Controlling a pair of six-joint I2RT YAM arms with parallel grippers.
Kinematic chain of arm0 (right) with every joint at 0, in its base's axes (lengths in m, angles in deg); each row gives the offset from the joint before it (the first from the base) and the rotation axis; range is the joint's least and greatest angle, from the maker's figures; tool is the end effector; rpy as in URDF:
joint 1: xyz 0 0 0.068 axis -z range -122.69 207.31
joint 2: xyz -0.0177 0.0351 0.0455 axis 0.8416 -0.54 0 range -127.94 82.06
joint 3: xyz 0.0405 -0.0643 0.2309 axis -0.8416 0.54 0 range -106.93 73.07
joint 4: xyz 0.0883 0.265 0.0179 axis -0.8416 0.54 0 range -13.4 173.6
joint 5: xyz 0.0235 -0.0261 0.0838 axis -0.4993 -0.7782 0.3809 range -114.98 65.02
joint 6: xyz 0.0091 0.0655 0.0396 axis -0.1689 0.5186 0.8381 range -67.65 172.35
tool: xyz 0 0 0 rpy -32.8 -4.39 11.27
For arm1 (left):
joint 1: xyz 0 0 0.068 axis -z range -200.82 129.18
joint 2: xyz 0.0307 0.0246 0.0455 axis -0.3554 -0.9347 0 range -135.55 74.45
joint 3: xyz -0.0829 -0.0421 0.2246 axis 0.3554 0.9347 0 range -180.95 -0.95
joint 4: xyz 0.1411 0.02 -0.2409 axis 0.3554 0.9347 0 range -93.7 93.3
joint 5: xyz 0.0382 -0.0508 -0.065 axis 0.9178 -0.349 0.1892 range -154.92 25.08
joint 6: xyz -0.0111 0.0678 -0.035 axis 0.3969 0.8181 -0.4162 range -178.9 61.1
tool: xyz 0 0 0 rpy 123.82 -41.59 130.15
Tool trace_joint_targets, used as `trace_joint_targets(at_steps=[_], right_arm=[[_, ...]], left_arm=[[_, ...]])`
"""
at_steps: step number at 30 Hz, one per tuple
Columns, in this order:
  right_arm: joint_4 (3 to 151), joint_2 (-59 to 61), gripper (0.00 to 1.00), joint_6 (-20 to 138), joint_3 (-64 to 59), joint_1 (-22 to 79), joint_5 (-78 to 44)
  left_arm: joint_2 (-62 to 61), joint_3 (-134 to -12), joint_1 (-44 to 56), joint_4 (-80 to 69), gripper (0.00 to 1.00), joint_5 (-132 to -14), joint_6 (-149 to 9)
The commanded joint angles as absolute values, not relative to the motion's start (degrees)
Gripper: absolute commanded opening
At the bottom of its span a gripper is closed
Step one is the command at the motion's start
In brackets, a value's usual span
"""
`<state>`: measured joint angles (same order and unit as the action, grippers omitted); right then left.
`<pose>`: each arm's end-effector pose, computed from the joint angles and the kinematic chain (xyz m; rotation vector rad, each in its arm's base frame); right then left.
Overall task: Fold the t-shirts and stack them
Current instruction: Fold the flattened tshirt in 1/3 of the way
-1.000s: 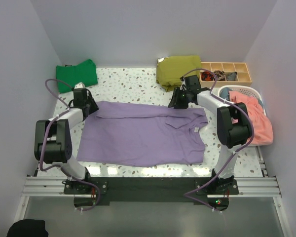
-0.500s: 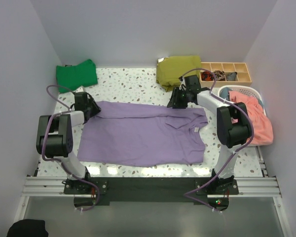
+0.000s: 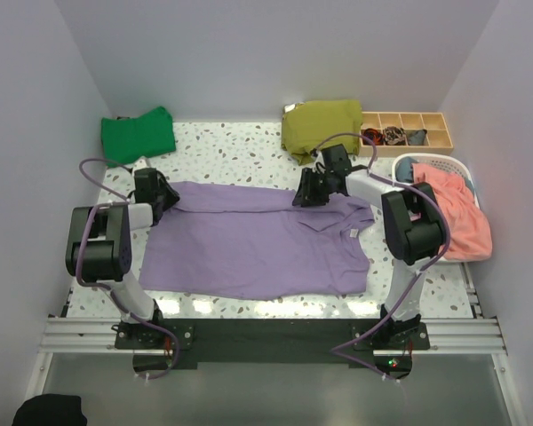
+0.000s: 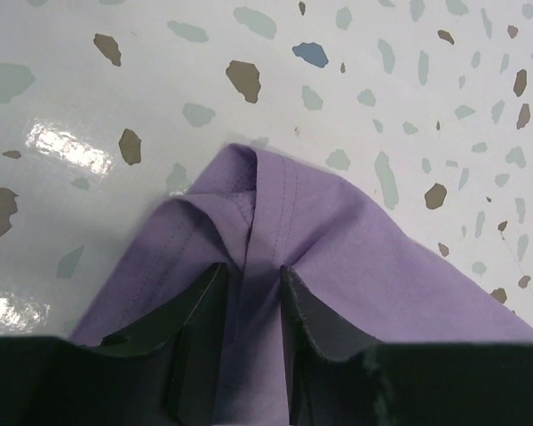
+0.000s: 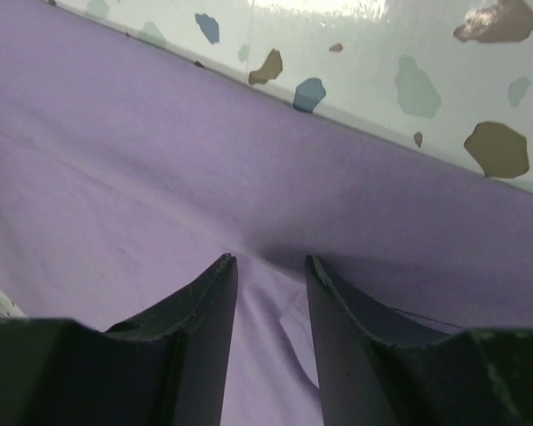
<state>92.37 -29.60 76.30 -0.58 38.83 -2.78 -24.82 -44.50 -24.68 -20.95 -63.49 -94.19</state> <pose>0.4010 0.1601 0.1059 -0.0425 2.5869 0.7778 0.3645 0.0262 0.0720 -0.7685 2.1205 -0.2679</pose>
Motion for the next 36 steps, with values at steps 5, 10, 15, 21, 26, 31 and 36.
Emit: trace_joint_targets(at_steps=[5,10,15,21,26,31,36], right_arm=[[90.4,-29.3,0.33,75.6,3.5,38.5,-5.8],[91.2,-29.9,0.29,75.3,4.1,38.6,-7.7],[92.0,-30.9,0.27,74.9,4.0,38.5,-9.1],[92.0,-31.3,0.27,74.6,4.2,38.6,-9.3],[91.9,-31.8,0.27,74.6,3.8,38.6,-8.9],[92.0,-32.0,0.29,74.5,3.6,38.5,-8.7],[92.2,-32.2,0.29,74.6,3.4,38.6,-8.8]], left_arm=[[-27.2,-45.0,-25.8,-24.3,0.2,-61.8,-96.7],[-27.9,-46.3,-26.2,-24.4,0.06,-62.5,-96.5],[-27.8,-48.3,-26.8,-24.4,0.0,-64.6,-94.5],[-27.5,-53.1,-27.2,-20.7,0.0,-63.4,-89.1],[-27.2,-52.5,-27.6,-21.4,0.13,-64.3,-89.7],[-27.8,-52.8,-27.6,-19.4,0.27,-64.4,-89.8],[-25.8,-51.1,-27.6,-17.5,0.46,-64.3,-91.2]])
